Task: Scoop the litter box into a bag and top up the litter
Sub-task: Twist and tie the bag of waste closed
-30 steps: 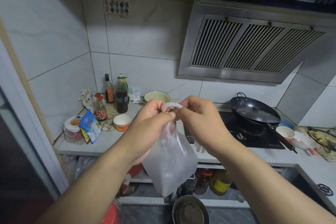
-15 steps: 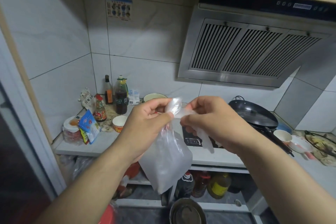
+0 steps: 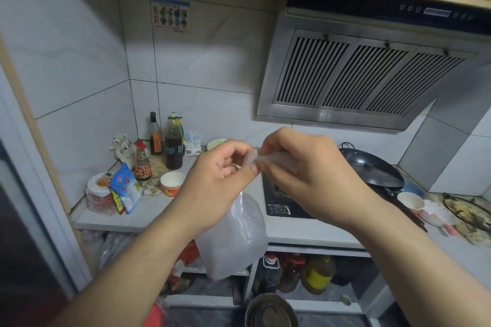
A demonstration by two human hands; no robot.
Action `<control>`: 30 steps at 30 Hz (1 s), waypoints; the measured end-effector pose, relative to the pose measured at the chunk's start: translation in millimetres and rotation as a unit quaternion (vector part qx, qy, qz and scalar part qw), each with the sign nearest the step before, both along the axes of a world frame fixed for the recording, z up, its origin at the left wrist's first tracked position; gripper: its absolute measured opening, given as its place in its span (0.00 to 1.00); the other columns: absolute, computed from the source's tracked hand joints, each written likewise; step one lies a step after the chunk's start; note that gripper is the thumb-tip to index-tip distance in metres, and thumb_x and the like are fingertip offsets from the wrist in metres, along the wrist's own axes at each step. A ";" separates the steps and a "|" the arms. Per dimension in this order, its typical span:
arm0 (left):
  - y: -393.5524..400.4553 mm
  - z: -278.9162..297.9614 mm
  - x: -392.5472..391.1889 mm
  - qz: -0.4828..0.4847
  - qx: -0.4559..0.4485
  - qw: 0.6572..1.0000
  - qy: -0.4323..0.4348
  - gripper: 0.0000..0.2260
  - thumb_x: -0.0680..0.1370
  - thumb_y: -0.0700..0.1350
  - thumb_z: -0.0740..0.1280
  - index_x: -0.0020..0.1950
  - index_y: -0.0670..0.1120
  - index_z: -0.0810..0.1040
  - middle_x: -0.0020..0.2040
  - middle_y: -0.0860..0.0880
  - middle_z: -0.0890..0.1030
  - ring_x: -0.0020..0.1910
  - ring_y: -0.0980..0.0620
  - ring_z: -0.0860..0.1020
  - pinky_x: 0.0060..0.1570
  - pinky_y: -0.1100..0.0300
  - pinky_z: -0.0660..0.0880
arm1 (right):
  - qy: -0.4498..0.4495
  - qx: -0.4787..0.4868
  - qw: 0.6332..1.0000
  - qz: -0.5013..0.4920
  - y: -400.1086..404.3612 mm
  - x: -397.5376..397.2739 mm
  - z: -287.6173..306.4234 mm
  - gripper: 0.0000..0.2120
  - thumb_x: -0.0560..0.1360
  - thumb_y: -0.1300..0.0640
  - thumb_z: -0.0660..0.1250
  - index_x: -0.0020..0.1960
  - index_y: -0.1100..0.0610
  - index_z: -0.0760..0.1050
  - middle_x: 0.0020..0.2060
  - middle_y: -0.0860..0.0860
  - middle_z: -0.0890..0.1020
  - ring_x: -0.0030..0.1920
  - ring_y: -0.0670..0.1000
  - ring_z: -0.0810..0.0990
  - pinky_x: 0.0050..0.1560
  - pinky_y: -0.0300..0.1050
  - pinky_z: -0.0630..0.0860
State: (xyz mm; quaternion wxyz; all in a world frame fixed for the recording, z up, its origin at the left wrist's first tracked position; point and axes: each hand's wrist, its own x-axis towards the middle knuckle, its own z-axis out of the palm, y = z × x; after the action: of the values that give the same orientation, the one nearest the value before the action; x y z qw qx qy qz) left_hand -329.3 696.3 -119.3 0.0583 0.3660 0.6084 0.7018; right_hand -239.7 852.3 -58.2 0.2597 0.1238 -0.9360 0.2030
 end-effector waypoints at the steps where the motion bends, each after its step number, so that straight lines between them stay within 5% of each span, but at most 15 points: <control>1: 0.5 -0.7 -0.1 -0.001 -0.002 1.000 -0.004 0.02 0.80 0.38 0.70 0.49 0.42 0.79 0.38 0.54 0.80 0.36 0.58 0.77 0.41 0.66 0.73 | -0.023 -0.024 0.999 0.001 1.1 -0.1 1.3 0.05 0.77 0.58 0.71 0.50 0.53 0.76 0.36 0.44 0.79 0.35 0.46 0.77 0.34 0.41 0.74; 3: 0.3 -1.6 -0.3 -0.005 -0.002 1.000 -0.023 0.02 0.79 0.41 0.71 0.47 0.45 0.79 0.34 0.52 0.76 0.32 0.55 0.73 0.35 0.66 0.71 | -0.084 -0.078 0.993 -0.005 5.3 0.3 5.4 0.07 0.76 0.59 0.70 0.49 0.49 0.77 0.37 0.45 0.80 0.33 0.48 0.78 0.32 0.46 0.77; 8: -3.5 2.4 -2.0 -0.105 0.127 0.970 -0.178 0.07 0.73 0.35 0.68 0.42 0.47 0.75 0.44 0.46 0.78 0.30 0.53 0.69 0.31 0.62 0.67 | -0.131 -0.093 0.986 -0.035 17.3 -0.7 8.0 0.06 0.76 0.60 0.65 0.49 0.50 0.77 0.32 0.41 0.79 0.31 0.42 0.74 0.32 0.33 0.67; 13: -2.2 4.5 0.9 -0.153 0.151 0.960 -0.182 0.09 0.74 0.32 0.67 0.45 0.44 0.73 0.54 0.48 0.81 0.29 0.55 0.70 0.29 0.63 0.65 | -0.170 -0.107 0.978 -0.049 14.6 -8.5 1.5 0.09 0.80 0.59 0.61 0.43 0.57 0.75 0.26 0.46 0.72 0.26 0.42 0.68 0.29 0.36 0.62; 16: 3.7 6.9 2.3 -0.146 0.137 0.964 -0.176 0.11 0.74 0.32 0.69 0.40 0.46 0.71 0.49 0.47 0.79 0.29 0.54 0.70 0.29 0.63 0.63 | -0.180 -0.098 0.977 -0.053 10.8 -13.7 -3.8 0.15 0.81 0.53 0.61 0.40 0.59 0.73 0.26 0.46 0.70 0.26 0.43 0.66 0.29 0.39 0.62; 21: 14.7 6.0 -0.4 -0.005 0.095 0.981 -0.168 0.15 0.77 0.33 0.72 0.37 0.48 0.72 0.29 0.47 0.71 0.26 0.53 0.69 0.28 0.64 0.70 | -0.178 -0.049 0.983 -0.004 6.1 -6.7 -7.4 0.18 0.82 0.48 0.62 0.42 0.61 0.75 0.31 0.55 0.75 0.29 0.44 0.67 0.30 0.39 0.65; 27: 19.2 1.8 -2.7 0.019 0.086 0.981 -0.170 0.03 0.78 0.34 0.70 0.50 0.40 0.78 0.32 0.47 0.71 0.27 0.55 0.68 0.28 0.63 0.68 | -0.106 0.012 0.994 -0.004 13.6 -6.5 -7.2 0.13 0.79 0.57 0.65 0.37 0.56 0.68 0.29 0.49 0.73 0.30 0.48 0.68 0.31 0.40 0.65; 30: 18.6 0.4 -5.6 0.004 0.069 0.986 -0.153 0.05 0.79 0.37 0.70 0.54 0.42 0.83 0.33 0.45 0.72 0.28 0.54 0.69 0.29 0.62 0.68 | -0.058 0.041 0.997 0.009 18.0 -7.9 -6.3 0.12 0.79 0.59 0.66 0.38 0.54 0.68 0.29 0.44 0.71 0.33 0.46 0.70 0.33 0.38 0.66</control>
State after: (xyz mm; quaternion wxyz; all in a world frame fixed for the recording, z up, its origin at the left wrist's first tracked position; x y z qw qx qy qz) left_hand -334.9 714.8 -118.9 0.1227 0.2549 0.5436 0.7903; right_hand -247.6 870.3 -64.5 0.1975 0.1304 -0.9559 0.1738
